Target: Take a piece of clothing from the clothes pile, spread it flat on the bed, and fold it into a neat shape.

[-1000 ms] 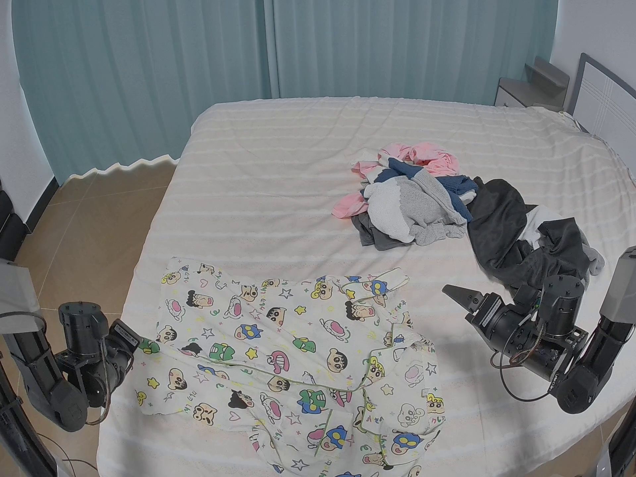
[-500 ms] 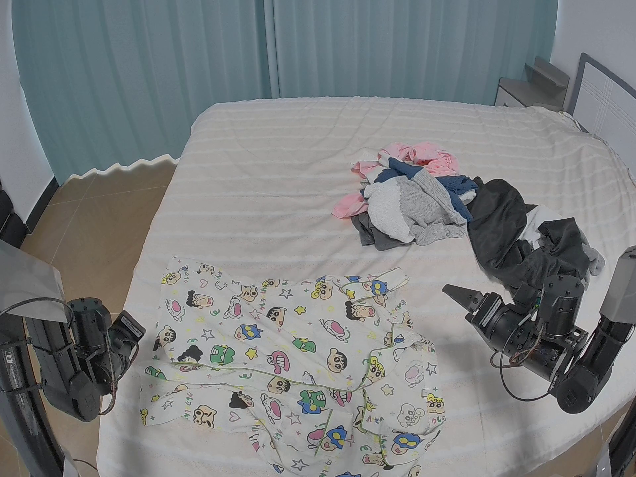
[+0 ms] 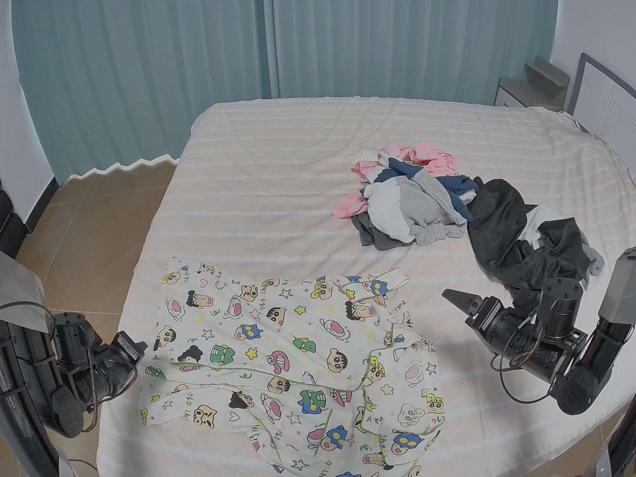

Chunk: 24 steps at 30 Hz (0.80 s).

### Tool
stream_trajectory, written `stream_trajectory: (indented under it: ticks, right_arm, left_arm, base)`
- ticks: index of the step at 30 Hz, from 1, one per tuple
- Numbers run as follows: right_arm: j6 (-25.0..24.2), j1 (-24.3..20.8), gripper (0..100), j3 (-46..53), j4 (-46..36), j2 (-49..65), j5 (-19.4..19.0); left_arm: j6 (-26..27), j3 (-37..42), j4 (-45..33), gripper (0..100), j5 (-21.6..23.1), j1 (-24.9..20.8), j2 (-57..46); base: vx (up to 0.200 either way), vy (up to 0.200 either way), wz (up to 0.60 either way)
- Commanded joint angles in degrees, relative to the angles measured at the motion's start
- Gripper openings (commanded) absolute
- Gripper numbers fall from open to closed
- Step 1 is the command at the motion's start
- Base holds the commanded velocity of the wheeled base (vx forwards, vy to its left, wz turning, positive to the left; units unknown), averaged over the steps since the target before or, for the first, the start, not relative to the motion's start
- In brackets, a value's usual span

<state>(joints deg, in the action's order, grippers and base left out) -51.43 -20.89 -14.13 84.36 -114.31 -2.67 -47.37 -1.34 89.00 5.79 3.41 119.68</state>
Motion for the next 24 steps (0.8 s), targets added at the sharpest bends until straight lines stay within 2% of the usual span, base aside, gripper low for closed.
stream_trajectory:
  ticks: [1,8,10,12,14,15,16,17,18,19,21,24]
  right_arm:
    - [0.54,-0.37,100,0.42,0.02,-2.76,-0.14]
    - [1.60,-0.46,100,-0.46,0.19,-5.31,-0.05]
    - [1.60,-0.46,100,-0.81,0.10,-5.31,-0.05]
    - [1.60,-0.46,100,-0.72,0.10,-5.31,-0.05]
    - [1.60,-0.46,100,-0.46,0.02,-5.04,-0.05]
    - [1.60,-0.46,100,-0.46,0.02,-5.04,-0.05]
    - [1.69,-0.46,100,-0.46,0.02,-4.87,0.03]
    - [1.69,-0.46,100,-0.46,0.02,-4.87,0.03]
    - [1.95,-0.37,100,-0.55,0.02,-5.04,0.03]
    - [1.95,-0.46,100,-0.64,-0.07,-5.13,0.03]
    - [2.04,-0.64,100,-0.81,-0.07,-5.31,0.03]
    - [2.65,-1.25,100,-1.43,-0.60,-5.48,0.03]
  left_arm:
    - [-1.41,0.90,0.56,0,4.32,1.60,-2.25]
    - [-0.79,-9.47,-0.59,0,5.72,3.71,2.23]
    - [1.58,-14.57,-3.75,0,5.72,3.53,3.99]
    - [4.31,-20.46,-10.87,0,5.90,3.53,3.99]
    - [5.62,-26.78,-21.42,0,7.13,3.53,3.46]
    - [5.62,-26.78,-21.42,0,7.13,3.53,3.46]
    - [6.86,-34.25,-35.30,0,9.50,3.53,1.26]
    - [6.94,-34.87,-36.44,0,9.68,3.53,1.17]
    - [8.44,-41.90,-47.26,0,11.44,3.53,0.56]
    - [9.40,-45.07,-51.56,0,11.88,3.53,0.65]
    - [12.30,-51.48,-57.54,0,11.96,3.53,1.00]
    - [14.85,-56.49,-60.26,0,12.05,3.53,3.64]
  base:
    - [0.000,0.000,0.00]
    - [0.000,0.000,0.00]
    - [0.000,0.000,0.00]
    - [0.000,0.000,0.00]
    - [0.000,0.000,0.00]
    - [0.000,0.000,0.00]
    - [0.000,0.000,0.00]
    - [0.000,0.000,0.00]
    - [0.000,0.000,0.00]
    - [0.000,0.000,0.00]
    - [0.000,0.000,0.00]
    - [0.000,0.000,0.00]
